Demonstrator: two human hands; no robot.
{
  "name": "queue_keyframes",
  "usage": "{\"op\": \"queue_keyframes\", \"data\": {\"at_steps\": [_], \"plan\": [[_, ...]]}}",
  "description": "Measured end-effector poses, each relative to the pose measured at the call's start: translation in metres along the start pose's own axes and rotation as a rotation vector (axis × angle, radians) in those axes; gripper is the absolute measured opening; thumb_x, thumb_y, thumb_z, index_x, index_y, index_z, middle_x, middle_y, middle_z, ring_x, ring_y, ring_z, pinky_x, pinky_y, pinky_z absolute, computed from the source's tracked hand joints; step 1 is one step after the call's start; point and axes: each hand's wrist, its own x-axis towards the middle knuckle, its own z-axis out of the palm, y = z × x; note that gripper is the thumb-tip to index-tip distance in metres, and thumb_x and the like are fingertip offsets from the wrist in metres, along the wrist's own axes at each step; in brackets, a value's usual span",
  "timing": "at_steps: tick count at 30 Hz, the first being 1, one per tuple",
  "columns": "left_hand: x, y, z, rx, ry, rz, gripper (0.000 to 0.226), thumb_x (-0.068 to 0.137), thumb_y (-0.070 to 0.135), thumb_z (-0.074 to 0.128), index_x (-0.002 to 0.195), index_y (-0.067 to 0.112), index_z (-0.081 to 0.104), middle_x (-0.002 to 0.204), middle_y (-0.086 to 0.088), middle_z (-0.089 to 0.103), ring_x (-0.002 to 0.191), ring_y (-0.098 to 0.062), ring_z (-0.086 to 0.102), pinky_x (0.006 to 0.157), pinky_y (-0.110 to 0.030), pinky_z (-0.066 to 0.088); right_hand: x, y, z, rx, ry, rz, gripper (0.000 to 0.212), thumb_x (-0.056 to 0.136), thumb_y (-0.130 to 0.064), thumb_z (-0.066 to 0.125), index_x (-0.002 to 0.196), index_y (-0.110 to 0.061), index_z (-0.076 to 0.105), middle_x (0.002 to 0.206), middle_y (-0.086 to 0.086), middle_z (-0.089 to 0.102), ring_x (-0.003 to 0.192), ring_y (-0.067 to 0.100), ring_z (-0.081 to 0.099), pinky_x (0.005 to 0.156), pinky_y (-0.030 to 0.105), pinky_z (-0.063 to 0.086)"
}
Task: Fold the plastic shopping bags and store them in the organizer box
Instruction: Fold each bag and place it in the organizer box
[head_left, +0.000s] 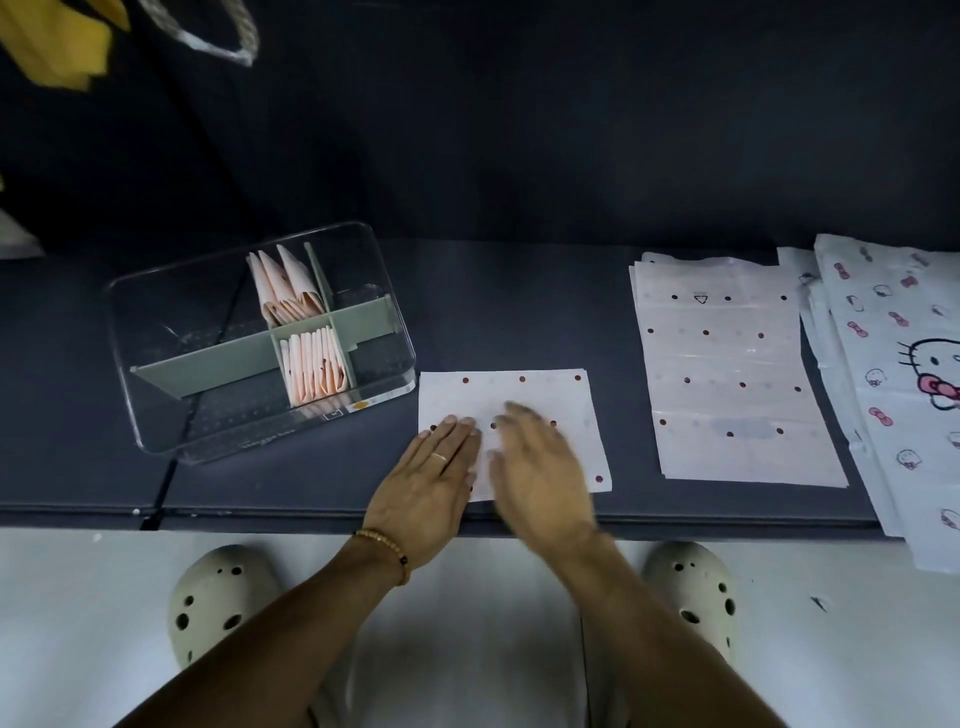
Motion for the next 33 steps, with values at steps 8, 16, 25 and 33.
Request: {"op": "queue_keyframes", "data": {"at_steps": [8,16,25,33], "plan": [[-0.002,0.001,-0.002,-0.003,-0.002,-0.004,0.052,0.101,0.027,0.034,0.149,0.009,0.023,0.156,-0.006,0.021,0.145,-0.017,0.013,0.117,-0.037,0.004,-0.022,0.041,0.010,-0.143,-0.322,-0.172,0.063,0.098,-0.046,0.003,0.154,-0.017,0.005,0.161,0.001,-0.004,0.148,0.018,-0.008,0.121,0.044,0.001],[-0.002,-0.006,0.004,0.025,-0.029,0.031,0.051,0.102,0.028,0.030,0.151,0.027,0.016,0.160,-0.001,0.001,0.146,-0.018,-0.007,0.113,-0.033,-0.012,-0.039,0.103,-0.019,-0.192,-0.370,-0.072,0.052,0.103,-0.036,0.013,0.153,-0.025,0.003,0.161,-0.001,-0.004,0.149,0.019,-0.002,0.119,0.032,0.000],[-0.001,-0.007,0.000,0.006,-0.074,0.044,0.048,0.100,0.045,0.024,0.148,0.036,0.024,0.160,-0.001,-0.001,0.144,-0.015,-0.016,0.112,-0.033,-0.016,-0.036,0.063,-0.019,-0.208,-0.254,-0.129,0.035,0.084,-0.018,0.073,0.117,-0.014,0.064,0.131,0.010,0.059,0.122,0.028,0.056,0.092,0.038,0.051],[0.004,-0.003,-0.016,-0.116,-0.006,0.036,0.042,0.096,0.019,0.047,0.138,0.027,0.048,0.154,-0.005,0.031,0.145,-0.023,0.018,0.118,-0.039,0.019,-0.020,0.060,-0.026,-0.040,-0.058,-0.067,0.009,0.086,-0.020,0.065,0.090,-0.012,0.065,0.090,0.002,0.067,0.084,0.026,0.062,0.071,0.035,0.047]]}}
